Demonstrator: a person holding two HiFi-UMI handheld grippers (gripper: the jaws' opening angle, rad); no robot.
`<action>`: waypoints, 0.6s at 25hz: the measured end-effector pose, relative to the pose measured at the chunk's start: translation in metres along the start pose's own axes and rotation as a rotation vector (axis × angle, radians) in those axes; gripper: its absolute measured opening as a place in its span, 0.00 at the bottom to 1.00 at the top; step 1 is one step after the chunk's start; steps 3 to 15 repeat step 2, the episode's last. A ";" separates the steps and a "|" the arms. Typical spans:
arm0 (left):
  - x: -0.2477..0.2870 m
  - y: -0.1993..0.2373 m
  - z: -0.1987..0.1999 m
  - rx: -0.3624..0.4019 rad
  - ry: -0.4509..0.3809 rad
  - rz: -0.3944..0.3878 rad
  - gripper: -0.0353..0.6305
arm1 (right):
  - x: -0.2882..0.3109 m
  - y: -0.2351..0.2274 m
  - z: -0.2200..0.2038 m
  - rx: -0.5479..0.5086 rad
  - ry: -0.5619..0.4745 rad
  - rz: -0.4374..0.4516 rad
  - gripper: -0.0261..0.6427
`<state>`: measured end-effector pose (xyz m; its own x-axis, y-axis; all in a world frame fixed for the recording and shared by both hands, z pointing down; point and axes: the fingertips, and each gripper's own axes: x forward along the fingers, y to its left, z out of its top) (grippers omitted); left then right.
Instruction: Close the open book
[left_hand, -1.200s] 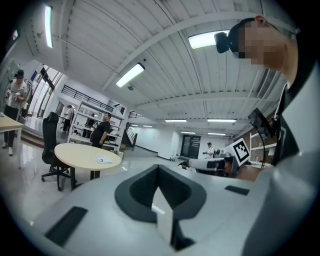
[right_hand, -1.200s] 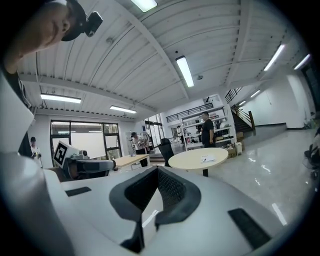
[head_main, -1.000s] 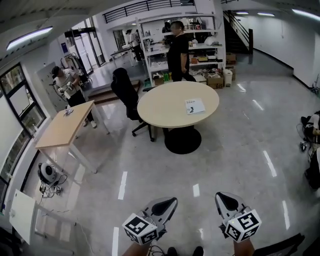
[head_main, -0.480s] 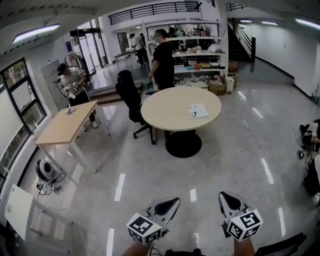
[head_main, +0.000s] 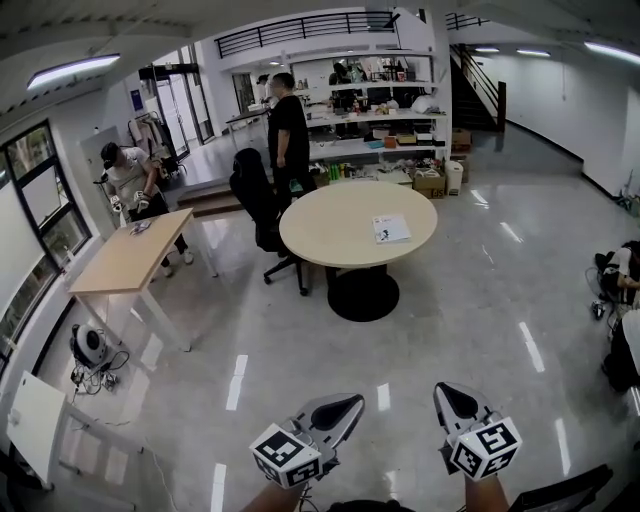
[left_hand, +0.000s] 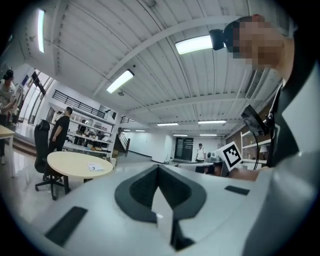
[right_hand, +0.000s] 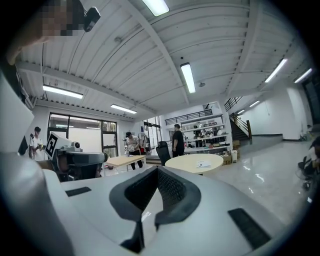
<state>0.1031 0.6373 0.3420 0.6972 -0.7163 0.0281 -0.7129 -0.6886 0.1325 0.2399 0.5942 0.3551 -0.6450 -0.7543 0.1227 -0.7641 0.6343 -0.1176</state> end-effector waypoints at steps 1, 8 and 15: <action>-0.002 -0.001 0.000 -0.006 0.000 0.006 0.03 | -0.002 0.002 0.000 -0.001 0.000 0.001 0.04; -0.004 -0.001 0.000 -0.013 -0.001 0.014 0.03 | -0.003 0.004 0.001 -0.002 0.000 0.002 0.04; -0.004 -0.001 0.000 -0.013 -0.001 0.014 0.03 | -0.003 0.004 0.001 -0.002 0.000 0.002 0.04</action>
